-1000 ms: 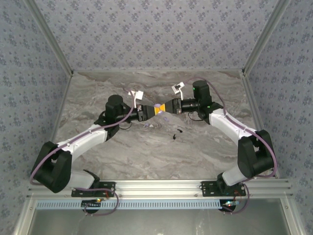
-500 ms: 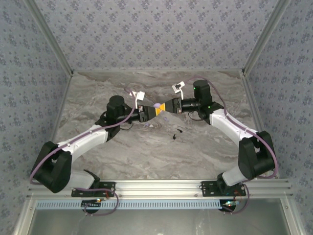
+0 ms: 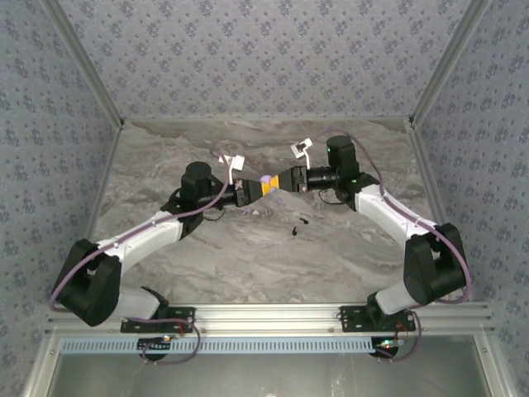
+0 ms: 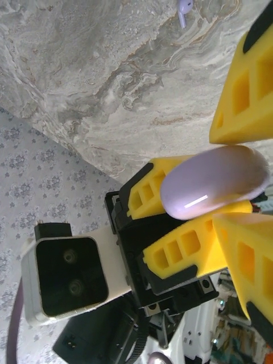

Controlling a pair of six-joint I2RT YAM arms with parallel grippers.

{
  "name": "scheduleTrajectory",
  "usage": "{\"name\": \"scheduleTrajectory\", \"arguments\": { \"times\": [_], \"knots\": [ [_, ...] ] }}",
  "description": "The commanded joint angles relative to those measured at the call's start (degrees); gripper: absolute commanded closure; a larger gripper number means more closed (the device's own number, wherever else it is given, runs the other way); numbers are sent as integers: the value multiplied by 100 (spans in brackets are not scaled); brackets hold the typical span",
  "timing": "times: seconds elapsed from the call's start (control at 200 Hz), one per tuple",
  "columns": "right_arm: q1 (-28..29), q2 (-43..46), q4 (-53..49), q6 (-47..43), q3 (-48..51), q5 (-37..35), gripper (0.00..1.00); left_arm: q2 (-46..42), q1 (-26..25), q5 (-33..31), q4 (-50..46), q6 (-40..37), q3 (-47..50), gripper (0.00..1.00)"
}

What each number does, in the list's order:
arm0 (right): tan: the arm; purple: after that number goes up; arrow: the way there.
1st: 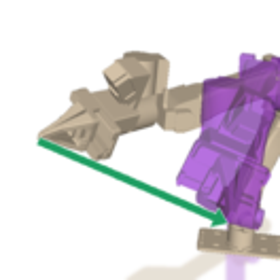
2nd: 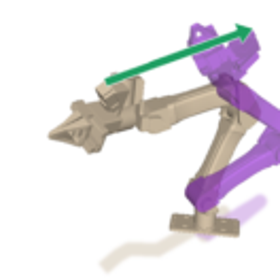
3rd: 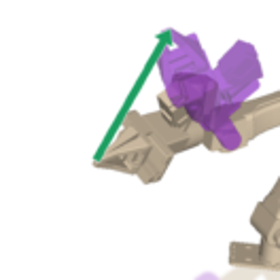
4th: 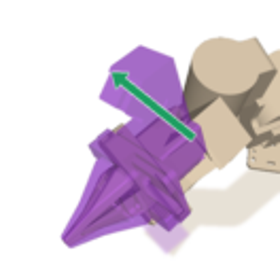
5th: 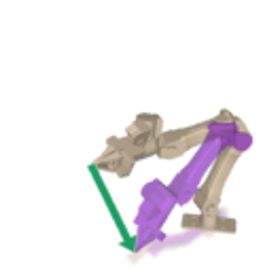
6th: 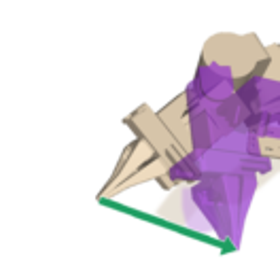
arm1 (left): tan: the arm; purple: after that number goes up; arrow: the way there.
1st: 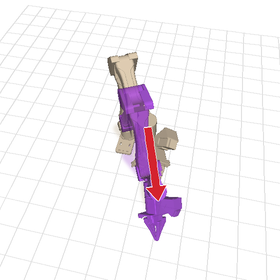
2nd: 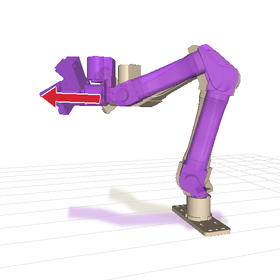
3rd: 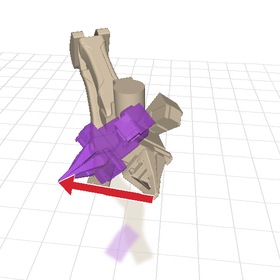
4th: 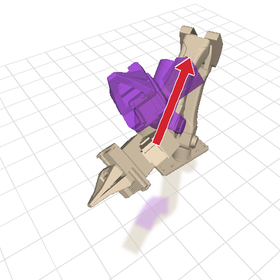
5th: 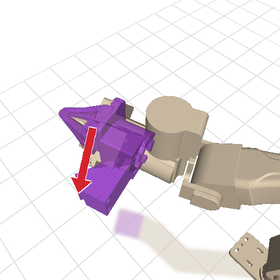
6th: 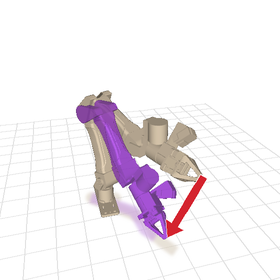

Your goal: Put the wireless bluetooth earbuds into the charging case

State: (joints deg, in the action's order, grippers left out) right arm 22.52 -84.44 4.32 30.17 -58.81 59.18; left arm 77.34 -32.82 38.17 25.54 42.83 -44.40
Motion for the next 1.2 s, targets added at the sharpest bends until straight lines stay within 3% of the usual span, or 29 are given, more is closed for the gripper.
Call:
{"name": "scheduleTrajectory", "arguments": {
  "times": [0.0,0.1,0.23,0.46,0.77,1.194],
  "knots": [
    [18,354,-778,-534,-237,-416,51,-183,-33,-213,-447,-535,-197,78],
    [21,568,-1798,-1147,-404,-1059,47,-312,-41,-399,-506,-980,-163,78],
    [21,824,-2355,-1521,-469,-1466,46,-545,-109,-707,83,-1897,211,75],
    [181,1155,-2894,-1952,-586,-1813,44,-804,-199,-406,-5,-3677,359,73],
    [660,1193,-3320,-2385,-843,-2023,43,-808,-229,88,246,-3939,430,75],
    [707,1126,-3323,-2341,-903,-2210,43,-887,-408,376,193,-4168,437,76]
  ]
}}
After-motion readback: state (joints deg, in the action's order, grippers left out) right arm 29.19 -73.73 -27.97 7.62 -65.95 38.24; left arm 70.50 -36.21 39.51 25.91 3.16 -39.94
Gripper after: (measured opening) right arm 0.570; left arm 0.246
